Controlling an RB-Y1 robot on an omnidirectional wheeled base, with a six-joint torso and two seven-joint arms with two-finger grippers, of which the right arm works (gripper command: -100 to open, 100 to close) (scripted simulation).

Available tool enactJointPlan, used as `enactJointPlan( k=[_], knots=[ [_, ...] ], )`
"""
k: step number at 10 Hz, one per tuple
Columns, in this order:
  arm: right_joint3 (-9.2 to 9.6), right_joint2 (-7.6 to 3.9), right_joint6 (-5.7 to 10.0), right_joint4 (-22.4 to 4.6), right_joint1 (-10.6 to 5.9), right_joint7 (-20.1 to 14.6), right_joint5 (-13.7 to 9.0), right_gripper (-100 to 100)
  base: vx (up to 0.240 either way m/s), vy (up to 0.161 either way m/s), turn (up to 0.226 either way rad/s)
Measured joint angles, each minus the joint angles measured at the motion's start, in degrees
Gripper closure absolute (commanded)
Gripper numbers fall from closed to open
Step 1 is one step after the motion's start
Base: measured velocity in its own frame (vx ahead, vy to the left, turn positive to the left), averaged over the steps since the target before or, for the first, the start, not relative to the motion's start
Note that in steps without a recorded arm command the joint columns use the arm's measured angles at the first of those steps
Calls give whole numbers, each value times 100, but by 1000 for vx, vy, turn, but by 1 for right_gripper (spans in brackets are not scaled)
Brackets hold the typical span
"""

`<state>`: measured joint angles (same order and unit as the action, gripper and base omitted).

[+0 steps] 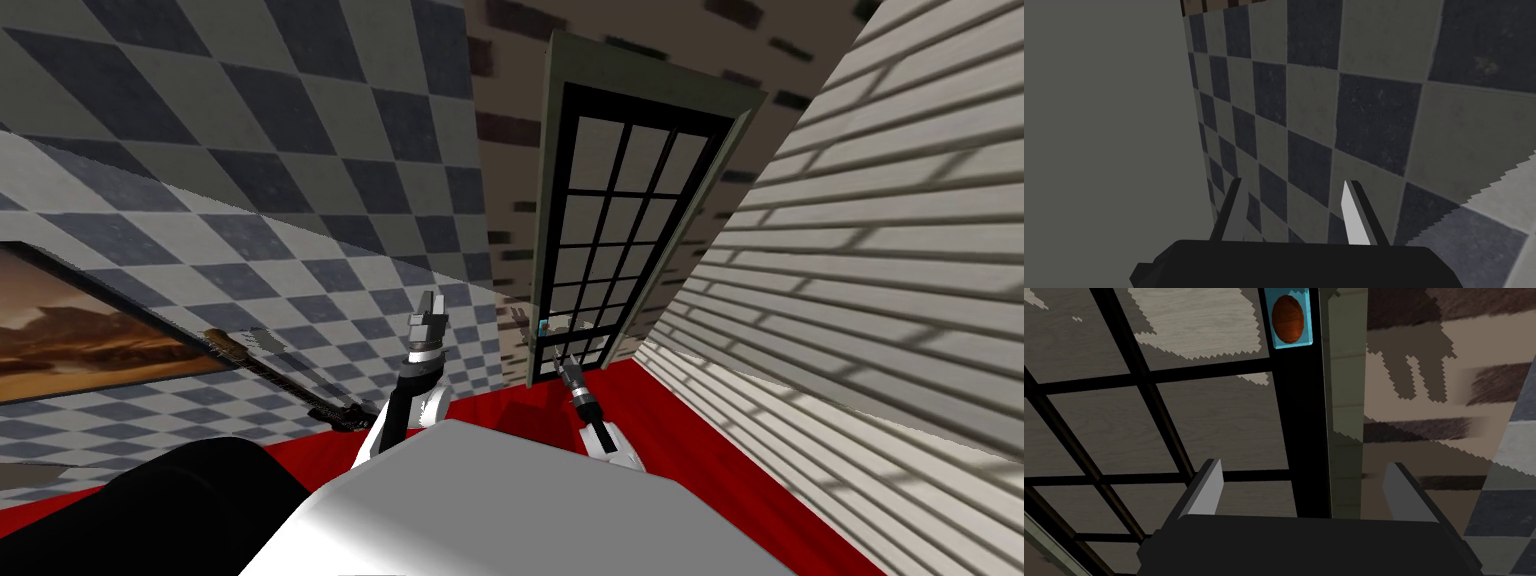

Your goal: Pull the door open

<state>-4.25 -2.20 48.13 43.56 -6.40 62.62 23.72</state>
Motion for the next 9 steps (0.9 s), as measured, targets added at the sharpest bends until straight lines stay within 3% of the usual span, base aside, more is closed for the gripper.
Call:
enactJointPlan(
  k=[6,9],
  knots=[
    [-20,92,212,-657,-236,512,163,-100,79,-32,-1],
    [-56,160,344,-1120,-442,810,233,-100,111,-25,-12]
  ],
)
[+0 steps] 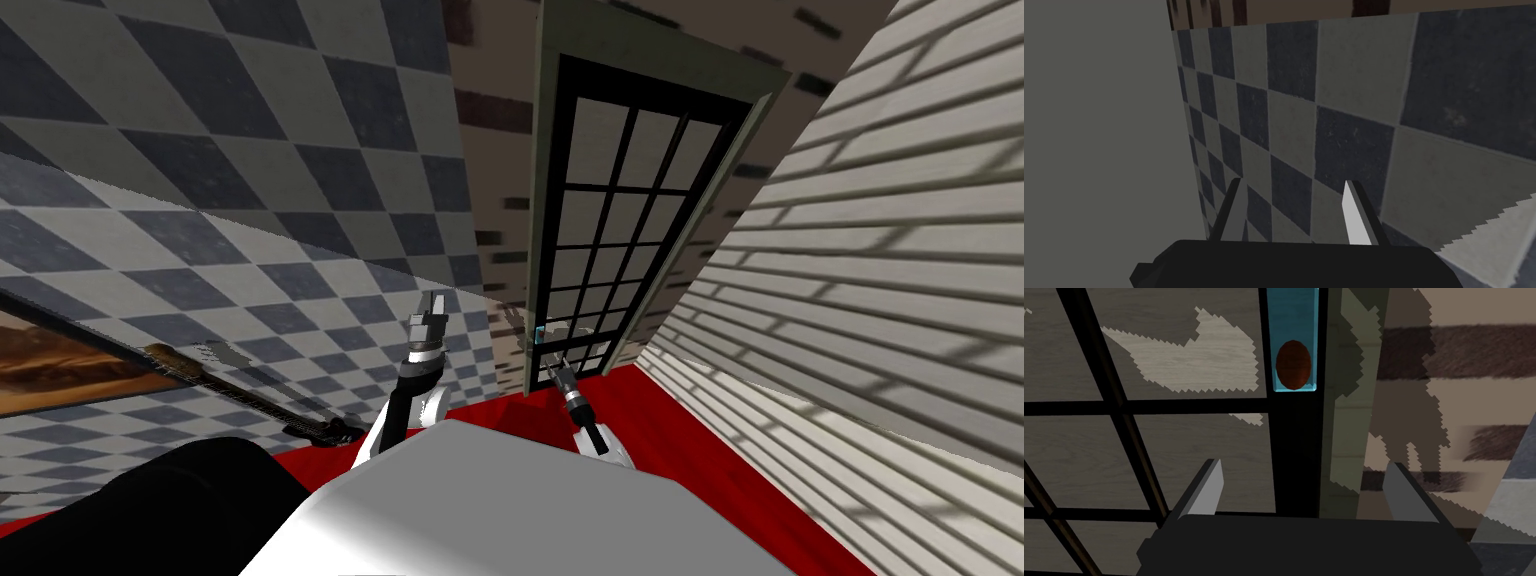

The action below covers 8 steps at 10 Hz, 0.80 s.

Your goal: Pull the door open

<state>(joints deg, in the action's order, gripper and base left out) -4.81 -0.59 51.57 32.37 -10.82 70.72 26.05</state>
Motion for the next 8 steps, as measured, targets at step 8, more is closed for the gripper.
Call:
enactJointPlan(
  k=[8],
  knots=[
    [-182,-89,-8,-97,24,402,-147,-100,-50,38,207]
  ],
)
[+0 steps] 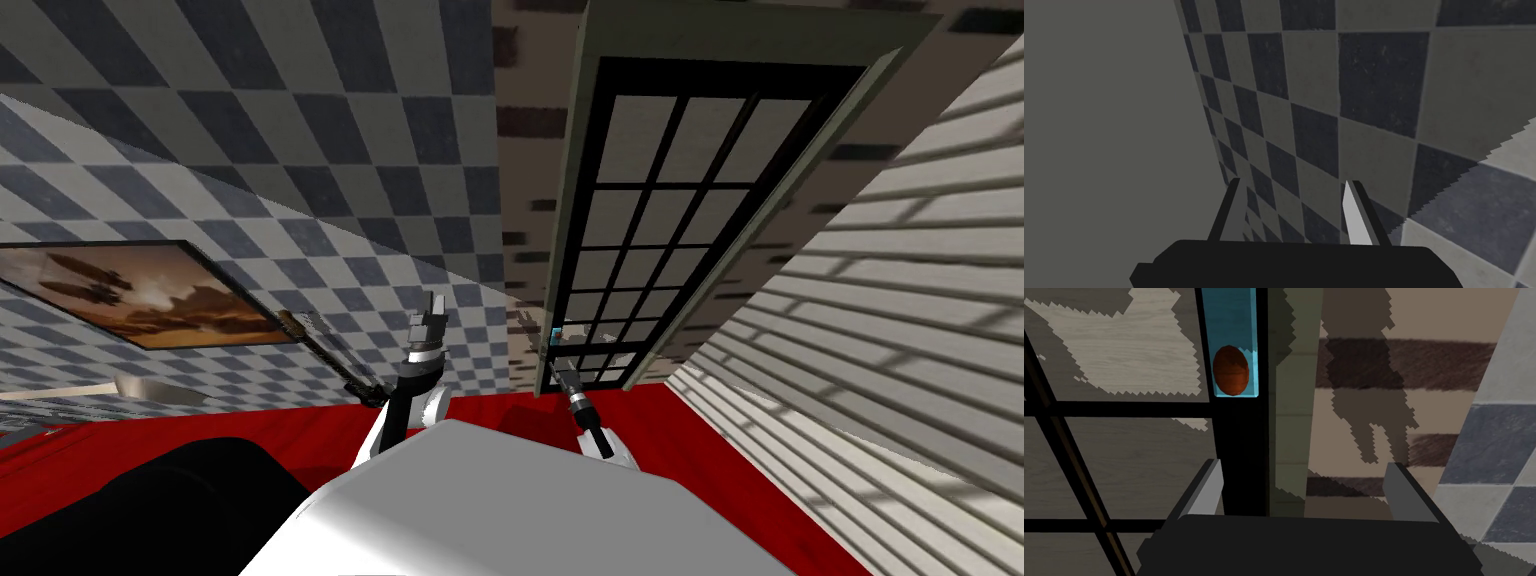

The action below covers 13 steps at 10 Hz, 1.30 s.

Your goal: Pull the door open

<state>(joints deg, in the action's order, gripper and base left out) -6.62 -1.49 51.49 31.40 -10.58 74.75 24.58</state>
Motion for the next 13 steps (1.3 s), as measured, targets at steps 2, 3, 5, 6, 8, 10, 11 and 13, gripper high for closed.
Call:
enactJointPlan(
  k=[2,3,5,6,8,10,11,13],
  knots=[
    [-68,9,-98,215,154,86,-95,-100,46,35,301],
    [-158,-11,-61,48,56,178,-184,-100,58,13,90],
    [-196,-5,-135,230,164,213,-245,-100,71,2,235],
    [-246,11,-159,255,186,264,-304,-100,99,-27,264],
    [-352,93,-276,453,307,367,-444,-100,189,-106,165],
    [-463,198,-321,510,350,494,-576,-100,143,-181,-34],
    [-498,251,-347,562,387,535,-620,-100,171,-163,-108],
    [-545,324,-376,599,415,588,-677,-100,174,-108,-90]
  ],
)
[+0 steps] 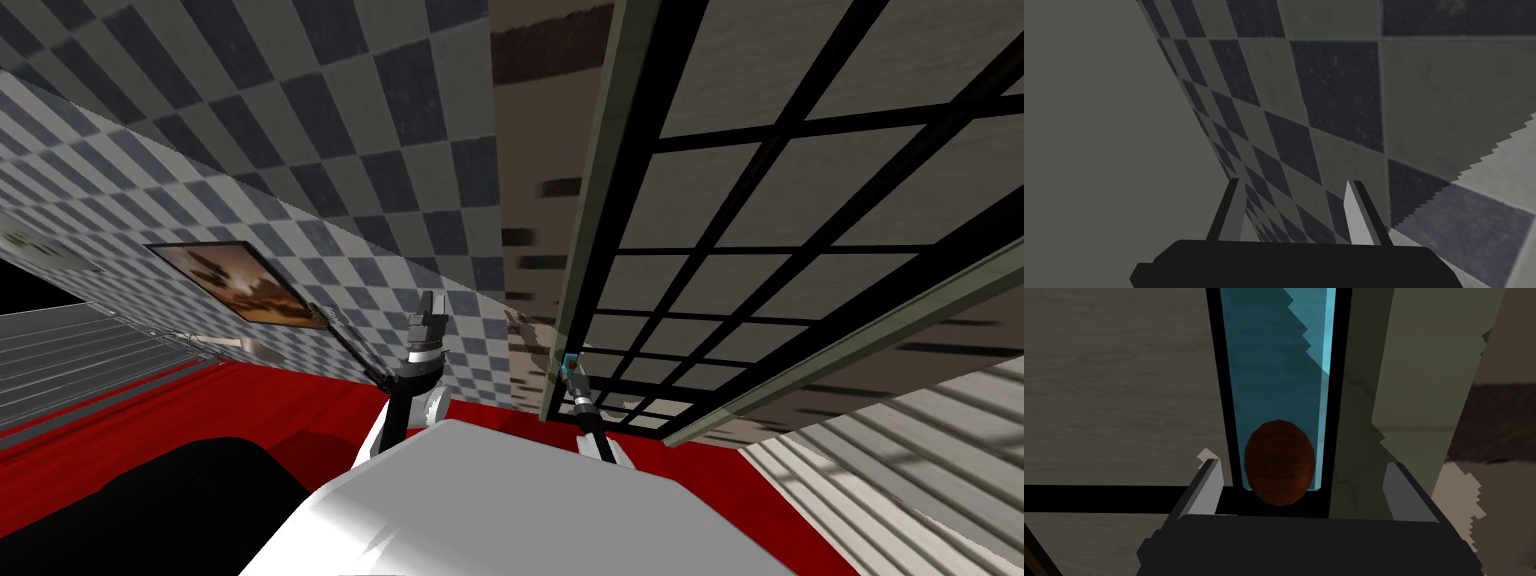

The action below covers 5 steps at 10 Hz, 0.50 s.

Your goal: Pull the door open

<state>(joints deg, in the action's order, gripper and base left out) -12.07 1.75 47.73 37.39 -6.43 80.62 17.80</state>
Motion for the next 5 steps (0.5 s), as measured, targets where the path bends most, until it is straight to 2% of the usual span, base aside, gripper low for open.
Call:
enactJointPlan(
  k=[1,2,5],
  knots=[
    [35,67,14,-25,62,12,12,-100,29,-12,-12],
    [46,81,18,-36,83,14,18,100,-30,10,17],
    [17,47,28,-13,67,14,3,100,-4,-5,-14]
  ],
)
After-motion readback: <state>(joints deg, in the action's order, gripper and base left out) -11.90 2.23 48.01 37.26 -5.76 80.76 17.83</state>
